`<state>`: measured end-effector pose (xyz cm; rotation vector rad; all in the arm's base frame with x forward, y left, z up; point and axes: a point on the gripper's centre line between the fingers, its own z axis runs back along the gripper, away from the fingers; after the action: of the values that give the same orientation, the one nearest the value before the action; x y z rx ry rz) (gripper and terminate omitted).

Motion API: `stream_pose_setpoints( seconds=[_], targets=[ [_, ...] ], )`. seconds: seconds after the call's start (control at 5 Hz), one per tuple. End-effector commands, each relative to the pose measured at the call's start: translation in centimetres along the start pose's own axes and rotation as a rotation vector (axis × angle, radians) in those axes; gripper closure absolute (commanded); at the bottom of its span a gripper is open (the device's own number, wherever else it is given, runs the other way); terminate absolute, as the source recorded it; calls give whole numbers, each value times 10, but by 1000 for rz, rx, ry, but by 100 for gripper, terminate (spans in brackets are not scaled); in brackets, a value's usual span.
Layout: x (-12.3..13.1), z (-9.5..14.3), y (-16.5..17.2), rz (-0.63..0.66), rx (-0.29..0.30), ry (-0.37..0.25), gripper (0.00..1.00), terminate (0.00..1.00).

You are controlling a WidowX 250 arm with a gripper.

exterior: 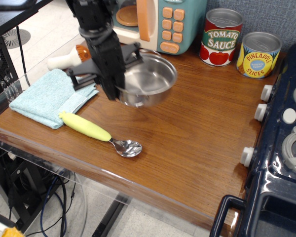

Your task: Move the pot to the opposite corner near the spoon

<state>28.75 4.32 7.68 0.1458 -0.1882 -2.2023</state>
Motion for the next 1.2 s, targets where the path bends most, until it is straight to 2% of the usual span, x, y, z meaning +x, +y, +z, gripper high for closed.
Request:
stream_pose_setpoints(
  seconds=[0.0, 0.4, 0.6, 1.0],
  targets=[
    [66, 8, -6, -183, 30, -20, 100, 0],
    [88, -23, -7, -268, -9, -25, 100, 0],
    [90, -36, -1, -286, -33, -19, 100, 0],
    [94, -50, 2, -300, -53, -48, 100, 0]
  ],
)
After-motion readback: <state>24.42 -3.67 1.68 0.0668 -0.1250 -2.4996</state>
